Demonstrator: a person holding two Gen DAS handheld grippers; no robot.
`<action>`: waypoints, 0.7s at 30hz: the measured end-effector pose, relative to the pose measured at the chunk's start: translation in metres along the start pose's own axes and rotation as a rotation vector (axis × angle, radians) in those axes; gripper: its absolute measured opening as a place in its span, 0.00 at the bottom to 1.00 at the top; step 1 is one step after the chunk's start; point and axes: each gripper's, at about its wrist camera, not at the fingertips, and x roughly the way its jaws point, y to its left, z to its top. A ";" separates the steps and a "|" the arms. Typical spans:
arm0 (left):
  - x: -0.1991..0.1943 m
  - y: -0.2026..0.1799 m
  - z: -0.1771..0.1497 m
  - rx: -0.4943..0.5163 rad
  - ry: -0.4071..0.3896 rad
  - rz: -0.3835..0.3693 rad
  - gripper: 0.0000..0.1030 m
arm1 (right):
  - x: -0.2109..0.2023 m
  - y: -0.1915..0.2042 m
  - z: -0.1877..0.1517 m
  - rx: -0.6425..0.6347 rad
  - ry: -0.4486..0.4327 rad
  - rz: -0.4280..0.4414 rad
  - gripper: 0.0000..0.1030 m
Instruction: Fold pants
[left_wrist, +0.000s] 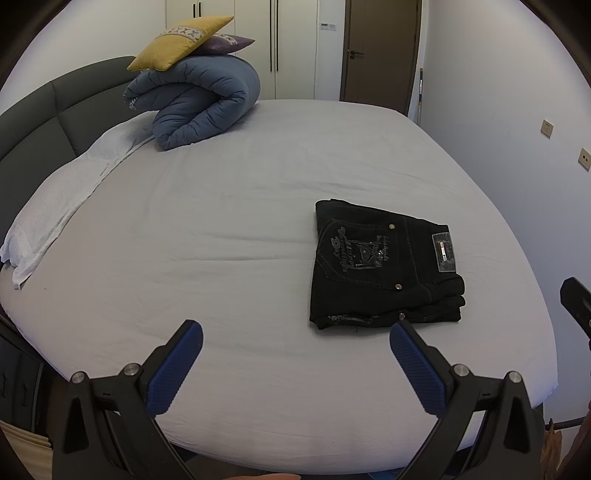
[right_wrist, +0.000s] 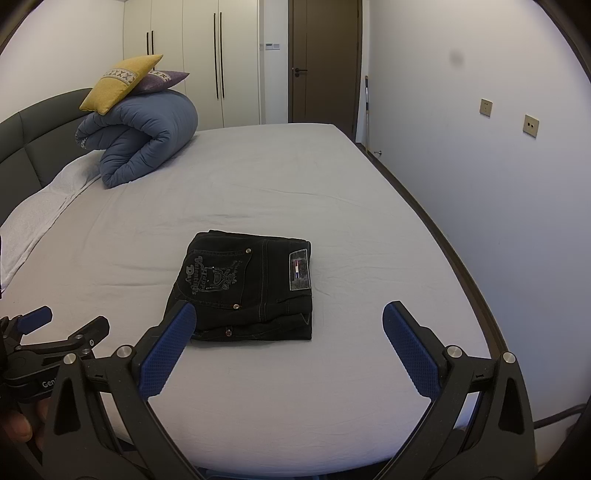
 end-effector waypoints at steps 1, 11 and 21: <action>0.000 0.000 0.000 0.000 0.000 -0.001 1.00 | 0.000 0.000 0.000 0.000 0.000 0.000 1.00; 0.000 -0.002 -0.001 0.005 0.005 -0.002 1.00 | 0.001 0.003 -0.001 0.001 0.003 0.000 1.00; 0.001 -0.002 -0.002 0.006 0.008 -0.004 1.00 | 0.001 0.004 -0.001 0.001 0.005 0.001 1.00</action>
